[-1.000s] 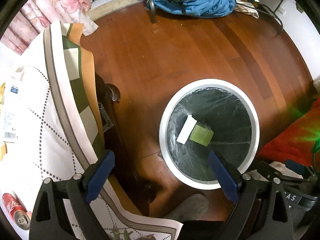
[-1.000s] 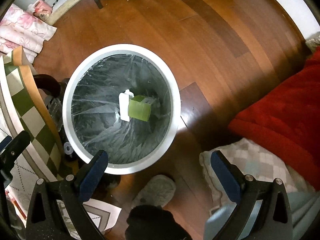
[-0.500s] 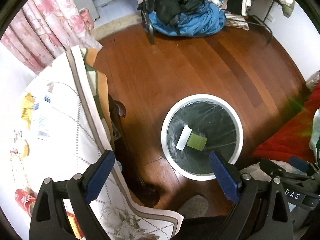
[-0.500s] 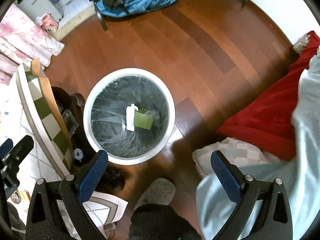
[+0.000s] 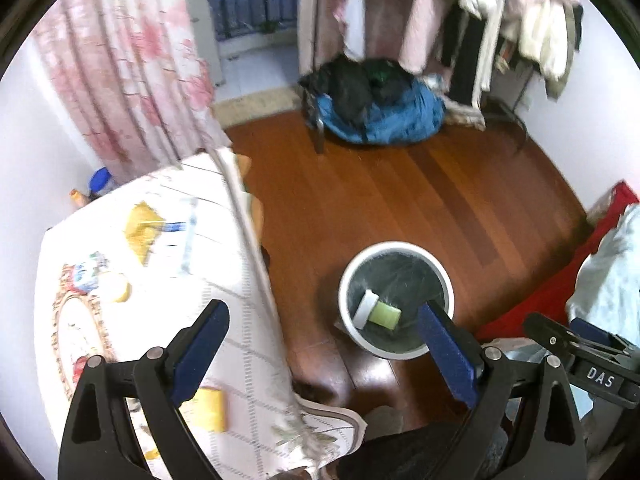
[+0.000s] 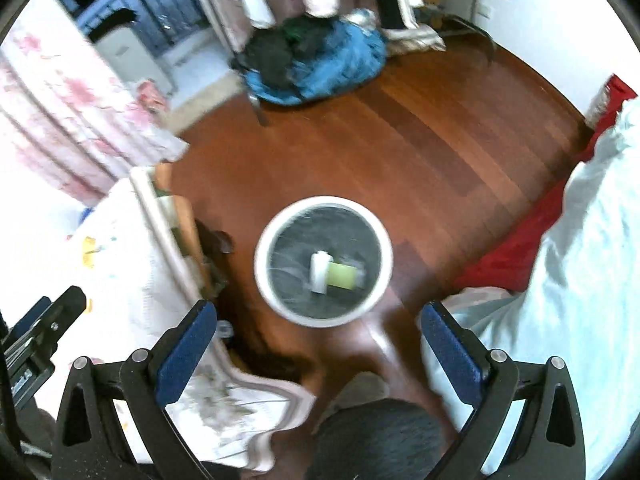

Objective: Collect trash
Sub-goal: 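Swing both tools back toward the table, then grasp the red Coca-Cola can with the left tool while the right tool grasps the yellow packet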

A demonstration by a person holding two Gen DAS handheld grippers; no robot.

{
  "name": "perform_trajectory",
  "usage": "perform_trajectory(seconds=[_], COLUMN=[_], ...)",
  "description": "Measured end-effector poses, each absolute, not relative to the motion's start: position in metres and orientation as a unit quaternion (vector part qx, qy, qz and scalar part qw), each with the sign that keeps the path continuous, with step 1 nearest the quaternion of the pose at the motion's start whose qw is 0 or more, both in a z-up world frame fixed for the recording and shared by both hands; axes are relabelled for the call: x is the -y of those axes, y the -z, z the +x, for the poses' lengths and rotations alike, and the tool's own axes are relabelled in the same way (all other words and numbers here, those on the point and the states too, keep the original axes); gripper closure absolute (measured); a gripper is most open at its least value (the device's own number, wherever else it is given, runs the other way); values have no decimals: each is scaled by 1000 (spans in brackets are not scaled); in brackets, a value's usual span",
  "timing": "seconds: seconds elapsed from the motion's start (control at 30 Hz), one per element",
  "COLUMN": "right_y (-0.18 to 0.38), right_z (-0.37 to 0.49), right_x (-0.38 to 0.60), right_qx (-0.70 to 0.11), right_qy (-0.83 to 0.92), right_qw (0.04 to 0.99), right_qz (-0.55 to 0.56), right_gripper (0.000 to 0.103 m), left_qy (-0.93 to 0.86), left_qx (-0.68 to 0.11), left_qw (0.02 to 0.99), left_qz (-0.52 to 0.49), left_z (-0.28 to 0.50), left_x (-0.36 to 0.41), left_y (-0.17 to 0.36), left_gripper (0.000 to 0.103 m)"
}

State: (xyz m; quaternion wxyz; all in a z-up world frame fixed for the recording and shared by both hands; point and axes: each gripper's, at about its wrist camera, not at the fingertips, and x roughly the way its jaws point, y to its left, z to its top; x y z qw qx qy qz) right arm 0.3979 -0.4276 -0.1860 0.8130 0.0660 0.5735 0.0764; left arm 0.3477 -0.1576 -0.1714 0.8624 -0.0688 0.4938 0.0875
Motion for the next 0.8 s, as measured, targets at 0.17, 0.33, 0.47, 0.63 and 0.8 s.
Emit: perform_trajectory(seconds=[0.17, 0.33, 0.47, 0.63, 0.8], right_y=[171, 208, 264, 318, 344], right_z=[362, 324, 294, 273, 273], right_x=[358, 241, 138, 61, 28], right_qx=[-570, -595, -606, -590, -596], right_qy=[-145, -249, -321, -352, -364], right_qw=[807, 762, 699, 641, 607], right_qz=[52, -57, -202, -342, -380], right_gripper=[0, 0, 0, 0, 12], left_qy=[-136, -228, -300, -352, -359], left_qx=[-476, -488, -508, -525, -529], left_qw=[864, 832, 788, 742, 716], left_qz=[-93, -132, -177, -223, -281], left_z=[295, 225, 173, 120, 98], left_x=[95, 10, -49, -87, -113], left_y=[157, 186, 235, 292, 319], left_gripper=[6, 6, 6, 6, 6])
